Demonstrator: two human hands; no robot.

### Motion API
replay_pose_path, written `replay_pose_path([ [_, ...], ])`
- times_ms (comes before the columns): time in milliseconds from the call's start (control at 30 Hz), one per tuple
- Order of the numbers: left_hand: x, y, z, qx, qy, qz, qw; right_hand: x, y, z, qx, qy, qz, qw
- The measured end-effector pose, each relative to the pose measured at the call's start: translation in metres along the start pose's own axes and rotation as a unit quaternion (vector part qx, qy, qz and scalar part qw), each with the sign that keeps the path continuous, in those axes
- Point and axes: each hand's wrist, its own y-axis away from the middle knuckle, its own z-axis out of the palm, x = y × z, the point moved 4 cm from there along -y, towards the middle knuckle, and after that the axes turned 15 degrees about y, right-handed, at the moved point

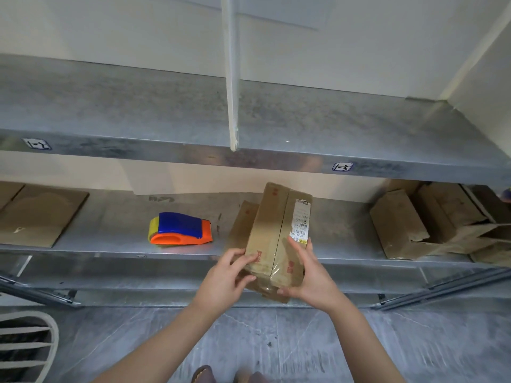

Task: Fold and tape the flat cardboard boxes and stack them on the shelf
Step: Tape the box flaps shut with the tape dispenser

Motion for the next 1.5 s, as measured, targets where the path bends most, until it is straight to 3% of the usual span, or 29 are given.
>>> replay_pose_path([
  [167,-0.003,0.019,0.01,0.012,-0.028,0.037,0.999,0.0,-0.006,0.001,-0.047,0.052,-0.046,0.996],
  [267,-0.005,-0.002,0.0,0.01,-0.011,0.02,1.0,-0.006,-0.021,-0.003,-0.012,0.038,-0.037,0.999],
  [400,-0.006,-0.026,-0.013,0.007,0.009,-0.004,1.0,-0.002,-0.025,-0.001,0.122,0.059,-0.047,0.99],
  [567,-0.01,-0.029,-0.004,-0.046,-0.039,-0.01,0.998,0.002,-0.021,0.008,0.119,0.109,-0.035,0.986],
  [733,-0.002,-0.022,0.004,-0.007,-0.001,-0.005,1.0,0.001,-0.011,0.01,0.152,0.105,-0.028,0.982],
  [1300,0.011,0.005,0.007,-0.092,-0.056,-0.034,0.994,0.022,0.024,0.008,0.054,0.106,0.0,0.993],
  [1500,0.012,0.012,0.012,-0.089,-0.058,-0.031,0.994,0.027,0.031,0.011,0.045,0.112,0.005,0.993],
])
